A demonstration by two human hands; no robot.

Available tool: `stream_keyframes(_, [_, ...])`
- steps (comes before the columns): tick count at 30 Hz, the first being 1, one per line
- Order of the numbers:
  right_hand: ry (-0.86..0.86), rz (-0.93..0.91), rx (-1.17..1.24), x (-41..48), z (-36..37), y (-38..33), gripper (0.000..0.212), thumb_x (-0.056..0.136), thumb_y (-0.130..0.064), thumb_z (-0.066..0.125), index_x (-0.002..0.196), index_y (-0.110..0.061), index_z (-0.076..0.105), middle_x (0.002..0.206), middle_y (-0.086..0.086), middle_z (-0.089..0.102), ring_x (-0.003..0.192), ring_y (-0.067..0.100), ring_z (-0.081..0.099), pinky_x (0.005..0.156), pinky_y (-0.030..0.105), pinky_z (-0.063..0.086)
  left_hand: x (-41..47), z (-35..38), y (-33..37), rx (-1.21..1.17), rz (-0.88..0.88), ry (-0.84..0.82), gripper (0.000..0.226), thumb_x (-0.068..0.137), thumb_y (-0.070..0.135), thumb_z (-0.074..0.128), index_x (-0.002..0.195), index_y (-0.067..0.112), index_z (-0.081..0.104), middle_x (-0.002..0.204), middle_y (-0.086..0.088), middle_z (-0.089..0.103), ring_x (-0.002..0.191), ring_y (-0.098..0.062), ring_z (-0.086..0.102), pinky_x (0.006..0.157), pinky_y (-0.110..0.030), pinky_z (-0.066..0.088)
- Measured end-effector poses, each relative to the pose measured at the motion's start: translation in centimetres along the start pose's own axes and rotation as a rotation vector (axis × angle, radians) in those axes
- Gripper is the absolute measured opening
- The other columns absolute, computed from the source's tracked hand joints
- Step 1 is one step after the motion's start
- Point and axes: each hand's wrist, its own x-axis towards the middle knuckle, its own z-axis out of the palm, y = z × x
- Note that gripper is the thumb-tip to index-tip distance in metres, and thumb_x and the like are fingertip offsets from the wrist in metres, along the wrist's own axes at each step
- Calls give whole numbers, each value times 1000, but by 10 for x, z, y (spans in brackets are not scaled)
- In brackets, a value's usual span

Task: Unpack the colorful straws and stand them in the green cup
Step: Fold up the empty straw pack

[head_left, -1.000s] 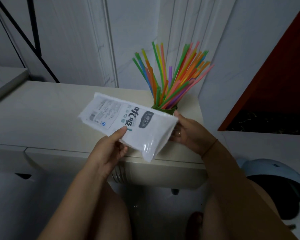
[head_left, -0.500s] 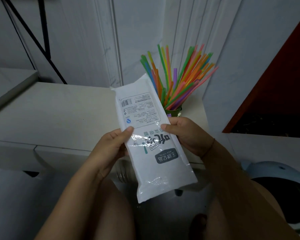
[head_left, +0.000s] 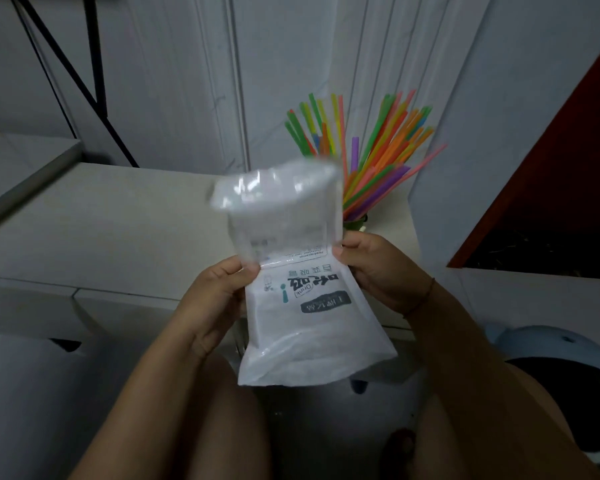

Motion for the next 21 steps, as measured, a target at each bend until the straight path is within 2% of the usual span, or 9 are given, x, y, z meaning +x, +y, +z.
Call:
stream_keyframes(2, [2,-23,25,0,0,0,26,90,2,47,93,-8,70,99,16,71,92,35,66,85,45,55,-1,1,1,2,10,18,23,86,-3,52,84,10,70,71,-4,73,64,-19,66,57,-23,55])
stream_keyframes(4, [-10,-33,39,1,-1,0,32,88,5,49,77,-12,74,80,3,73,75,18,68,68,28,59,-3,4,3,-7,-1,29,23,84,-3,52,87,9,71,77,-8,72,67,-22,65,60,-25,56])
stream_keyframes(7, [20,-79,27,4,-2,3,37,88,4,50,70,-16,75,79,2,73,74,21,68,67,31,59,-4,6,3,-143,-68,-7,27,93,23,51,108,7,67,89,-13,70,80,-27,66,71,-32,54])
stream_keyframes(10, [142,-209,-77,4,-4,5,36,90,4,47,75,-16,73,82,0,73,78,29,66,68,38,56,-6,5,4,-161,-195,-136,53,92,51,42,106,7,67,91,-13,74,73,-24,72,58,-29,58])
stream_keyframes(13, [218,-277,-106,3,-4,3,30,94,0,42,100,-13,69,87,-4,70,72,7,65,61,20,52,-7,6,0,14,-178,-203,38,75,28,65,101,0,67,92,-18,74,74,-26,72,64,-33,60])
stream_keyframes(16, [189,-154,35,2,-2,2,34,100,-20,34,131,-19,49,79,-11,68,62,-1,61,61,21,51,-1,7,-7,37,-55,-88,27,69,10,72,94,2,70,89,-19,74,75,-28,71,66,-35,60])
stream_keyframes(18, [95,-14,80,-3,1,3,36,99,-32,35,126,-16,53,75,-1,72,62,3,63,58,22,53,1,9,-9,41,18,-11,24,72,4,72,96,0,70,89,-20,73,75,-29,69,68,-36,60])
stream_keyframes(19, [40,17,40,-7,3,4,33,98,-29,41,120,-11,56,77,2,73,65,5,65,58,21,54,1,11,-9,39,40,3,25,73,3,71,97,0,70,91,-21,73,76,-30,68,68,-37,60])
stream_keyframes(21, [-20,-8,-89,-15,4,12,16,92,-15,53,105,-14,62,74,-10,74,70,3,70,56,16,53,1,14,-10,32,59,7,30,71,5,72,101,0,70,93,-22,73,77,-31,68,67,-36,60])
